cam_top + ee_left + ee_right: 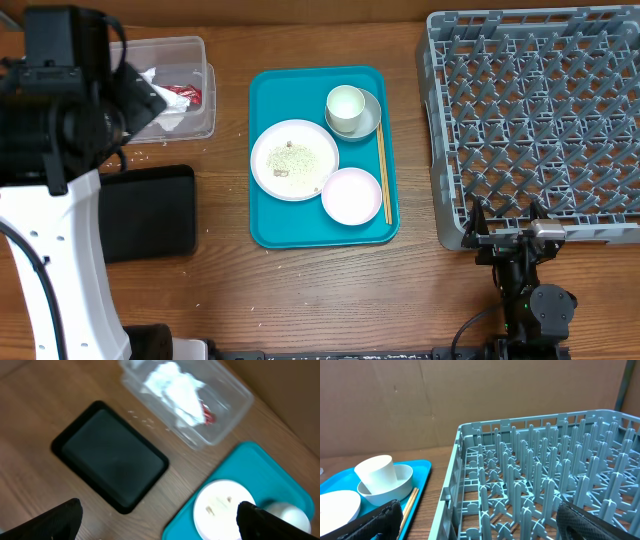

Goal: Sort waste into correct bins and load items into the dishwasher

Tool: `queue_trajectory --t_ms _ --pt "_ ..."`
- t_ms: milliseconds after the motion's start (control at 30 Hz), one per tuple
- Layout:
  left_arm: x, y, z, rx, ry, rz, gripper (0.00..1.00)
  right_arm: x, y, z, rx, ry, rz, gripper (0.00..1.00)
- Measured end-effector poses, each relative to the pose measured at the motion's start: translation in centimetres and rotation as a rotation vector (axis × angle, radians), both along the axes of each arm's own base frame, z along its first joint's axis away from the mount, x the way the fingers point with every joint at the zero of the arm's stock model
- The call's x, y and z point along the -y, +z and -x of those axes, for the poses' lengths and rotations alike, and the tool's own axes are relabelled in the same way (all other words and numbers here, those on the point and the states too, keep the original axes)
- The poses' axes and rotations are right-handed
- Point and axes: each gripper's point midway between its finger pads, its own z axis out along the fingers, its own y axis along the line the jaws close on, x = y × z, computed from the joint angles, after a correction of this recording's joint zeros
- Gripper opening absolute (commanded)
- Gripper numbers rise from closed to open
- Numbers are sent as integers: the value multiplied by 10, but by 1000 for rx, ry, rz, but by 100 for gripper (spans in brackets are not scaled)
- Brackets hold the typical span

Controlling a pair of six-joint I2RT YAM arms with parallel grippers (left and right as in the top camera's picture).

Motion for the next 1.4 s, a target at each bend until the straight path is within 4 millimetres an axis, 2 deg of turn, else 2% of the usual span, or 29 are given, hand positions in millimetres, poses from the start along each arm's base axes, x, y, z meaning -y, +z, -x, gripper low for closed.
queue_trajectory --t_ms 167,300,500,833,1033,1200,1300,1400 --pt "-42 -12 12 -9 229 40 100 0 0 0 1 0 0 100" --pt "-65 -21 22 -21 341 60 100 0 0 0 0 0 0 100" --pt "-66 -30 23 -46 361 77 100 0 0 0 0 0 0 100" --pt "-64 -30 16 -19 359 107 100 0 0 0 0 0 0 100" --pt "-81 -33 16 -3 399 145 100 0 0 0 0 0 0 100" --pt "-101 -43 19 -25 464 170 100 0 0 0 0 0 0 100" --pt "-106 -51 16 -48 477 180 100 0 0 0 0 0 0 100" --pt "-107 -58 12 -71 474 189 100 -1 12 0 48 4 2 100"
